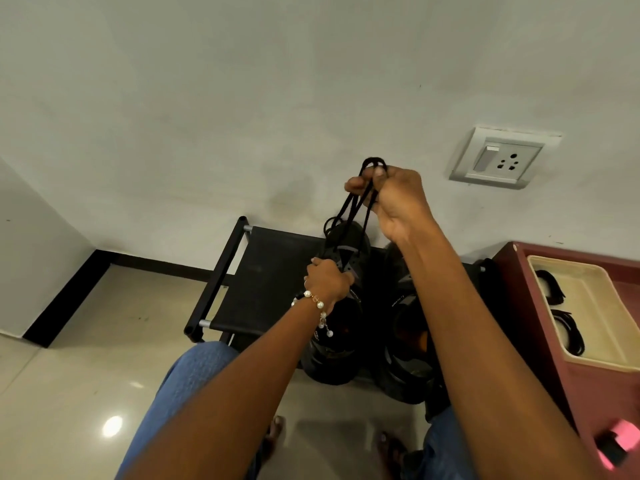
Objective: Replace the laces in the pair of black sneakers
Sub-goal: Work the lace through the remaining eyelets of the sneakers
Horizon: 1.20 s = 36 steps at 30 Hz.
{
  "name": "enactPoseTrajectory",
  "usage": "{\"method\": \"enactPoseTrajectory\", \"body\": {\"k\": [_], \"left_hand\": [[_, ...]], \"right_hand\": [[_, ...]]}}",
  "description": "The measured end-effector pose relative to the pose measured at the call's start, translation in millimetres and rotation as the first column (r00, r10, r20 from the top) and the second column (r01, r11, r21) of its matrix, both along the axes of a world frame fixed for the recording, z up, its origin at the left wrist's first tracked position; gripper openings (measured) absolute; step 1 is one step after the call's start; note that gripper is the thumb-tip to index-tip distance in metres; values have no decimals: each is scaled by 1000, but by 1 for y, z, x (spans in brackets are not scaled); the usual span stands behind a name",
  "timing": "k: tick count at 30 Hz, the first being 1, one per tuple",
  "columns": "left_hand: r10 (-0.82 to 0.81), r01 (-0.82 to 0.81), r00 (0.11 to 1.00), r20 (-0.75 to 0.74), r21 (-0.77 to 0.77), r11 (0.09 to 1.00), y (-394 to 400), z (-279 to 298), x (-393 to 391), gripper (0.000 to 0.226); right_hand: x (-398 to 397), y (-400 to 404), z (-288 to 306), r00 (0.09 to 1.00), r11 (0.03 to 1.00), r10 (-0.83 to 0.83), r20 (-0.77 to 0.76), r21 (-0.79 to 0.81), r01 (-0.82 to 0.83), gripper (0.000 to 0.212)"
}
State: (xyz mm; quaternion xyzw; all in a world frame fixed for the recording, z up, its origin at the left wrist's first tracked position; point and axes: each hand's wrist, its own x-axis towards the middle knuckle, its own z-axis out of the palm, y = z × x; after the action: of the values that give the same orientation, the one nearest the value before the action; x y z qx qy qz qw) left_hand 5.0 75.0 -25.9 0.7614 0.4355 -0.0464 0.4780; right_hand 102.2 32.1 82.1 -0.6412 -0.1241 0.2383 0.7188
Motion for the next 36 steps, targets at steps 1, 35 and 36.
{"method": "enactPoseTrajectory", "body": {"k": [1, 35, 36], "left_hand": [[4, -4, 1000, -8, 11, 1000, 0, 1, 0, 64], [-365, 235, 815, 450, 319, 918, 46, 63, 11, 19], [-368, 242, 808, 460, 310, 919, 48, 61, 12, 15]], "right_hand": [[-3, 0, 1, 1000, 1000, 7, 11, 9, -7, 33], [14, -48, -5, 942, 961, 272, 199, -116, -252, 16], [17, -51, -5, 958, 972, 230, 171, -97, -216, 16]]}}
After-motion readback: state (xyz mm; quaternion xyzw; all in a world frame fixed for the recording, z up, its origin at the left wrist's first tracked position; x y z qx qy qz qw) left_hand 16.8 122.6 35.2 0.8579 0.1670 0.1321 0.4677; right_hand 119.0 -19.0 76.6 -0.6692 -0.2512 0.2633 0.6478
